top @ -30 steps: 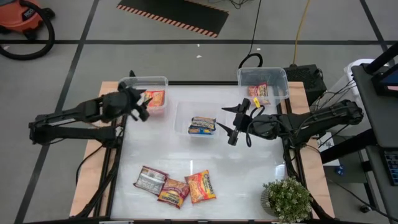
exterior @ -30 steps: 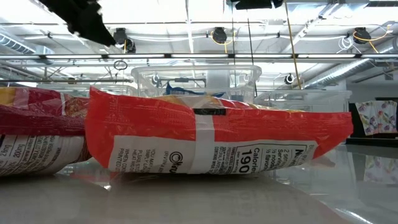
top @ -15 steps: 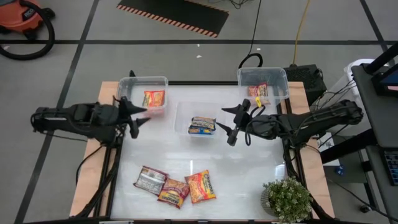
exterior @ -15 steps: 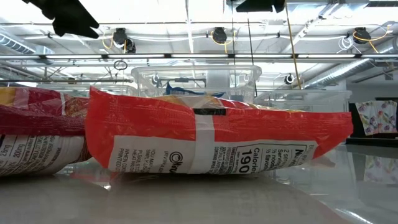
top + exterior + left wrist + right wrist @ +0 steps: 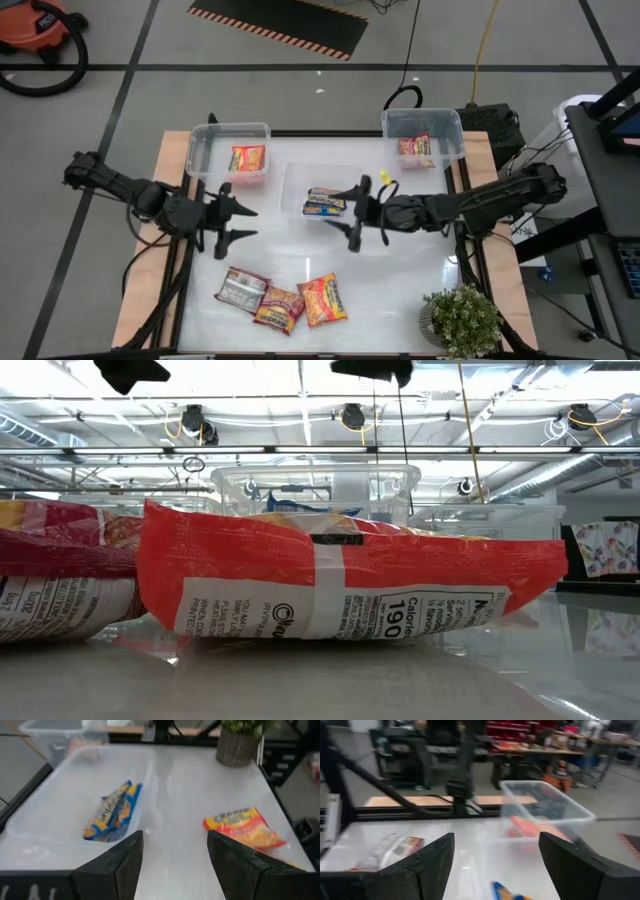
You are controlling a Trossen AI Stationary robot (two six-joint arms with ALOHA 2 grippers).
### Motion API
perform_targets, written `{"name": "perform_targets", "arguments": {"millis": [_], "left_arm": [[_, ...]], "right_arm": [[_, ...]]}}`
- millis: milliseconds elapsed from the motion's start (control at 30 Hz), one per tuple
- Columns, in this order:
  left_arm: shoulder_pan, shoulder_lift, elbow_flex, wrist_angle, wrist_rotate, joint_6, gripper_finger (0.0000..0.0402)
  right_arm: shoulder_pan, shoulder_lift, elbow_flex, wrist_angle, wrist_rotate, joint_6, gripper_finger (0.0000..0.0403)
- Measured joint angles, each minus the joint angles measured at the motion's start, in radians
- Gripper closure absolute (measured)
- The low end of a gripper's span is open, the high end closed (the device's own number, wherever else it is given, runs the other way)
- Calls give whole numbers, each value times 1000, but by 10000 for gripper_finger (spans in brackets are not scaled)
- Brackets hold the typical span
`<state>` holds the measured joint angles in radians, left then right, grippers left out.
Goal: Sort Maruchan noodles
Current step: Put the right red noodle pack into the top right transparent bin
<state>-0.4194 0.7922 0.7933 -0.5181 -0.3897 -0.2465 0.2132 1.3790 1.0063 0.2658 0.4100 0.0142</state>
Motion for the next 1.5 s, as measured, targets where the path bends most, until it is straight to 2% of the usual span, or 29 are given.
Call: {"name": "perform_targets", "arguments": {"millis": [100,433,800,933,1033,1300,1500], "left_arm": [[-18,18,0,-4,0,-17,177],[-73,75,0,-2,-5,-137,177],[-181,224,0,52,-29,-200,177],[-206,242,0,102,-29,-197,177],[-219,245,0,124,-29,-197,177],[-268,249,0,132,-44,-220,177],[-315,273,0,146,-65,-221,177]], "right_arm": [[19,69,48,15,-27,-8,122],[121,282,257,-143,-33,14,122],[200,437,282,-141,-21,215,122],[237,484,282,-72,-23,276,122],[266,522,295,-23,-23,285,122],[308,672,445,-27,-22,277,122],[313,780,492,-35,-22,316,122]]}}
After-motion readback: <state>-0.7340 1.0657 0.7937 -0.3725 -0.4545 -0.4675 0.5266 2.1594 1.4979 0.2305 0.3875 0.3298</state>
